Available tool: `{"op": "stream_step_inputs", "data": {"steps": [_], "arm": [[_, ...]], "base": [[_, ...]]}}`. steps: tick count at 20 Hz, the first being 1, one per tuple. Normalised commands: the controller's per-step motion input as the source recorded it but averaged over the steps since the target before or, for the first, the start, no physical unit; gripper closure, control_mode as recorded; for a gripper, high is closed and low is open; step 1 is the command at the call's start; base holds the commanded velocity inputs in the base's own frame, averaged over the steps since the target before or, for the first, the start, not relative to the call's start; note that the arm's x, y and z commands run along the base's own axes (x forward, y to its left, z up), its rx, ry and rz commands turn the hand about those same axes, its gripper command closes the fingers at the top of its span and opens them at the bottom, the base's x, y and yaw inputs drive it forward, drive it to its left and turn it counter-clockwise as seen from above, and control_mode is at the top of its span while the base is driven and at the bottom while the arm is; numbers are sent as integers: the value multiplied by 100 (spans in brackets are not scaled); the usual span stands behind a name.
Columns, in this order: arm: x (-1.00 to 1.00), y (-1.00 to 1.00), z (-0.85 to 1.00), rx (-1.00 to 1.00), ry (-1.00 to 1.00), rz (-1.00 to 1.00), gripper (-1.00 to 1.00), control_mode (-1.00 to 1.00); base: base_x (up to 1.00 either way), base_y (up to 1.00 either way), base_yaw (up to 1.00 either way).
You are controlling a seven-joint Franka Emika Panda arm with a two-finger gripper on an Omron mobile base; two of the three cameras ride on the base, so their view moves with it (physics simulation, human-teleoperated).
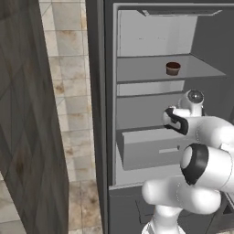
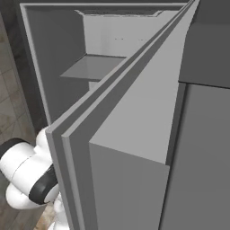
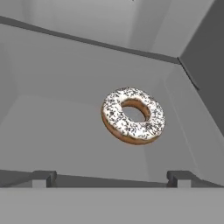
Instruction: Take the cupcake and donut from the fridge and place them on the empty tray on the dining counter.
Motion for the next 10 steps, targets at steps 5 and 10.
{"op": "stream_step_inputs", "data": {"steps": [5, 10], "arm": [[32, 0, -5, 0, 0, 0, -100, -100], [41, -2, -8, 0, 0, 0, -100, -100]], "base": [[0, 0, 0], [0, 0, 0]]}}
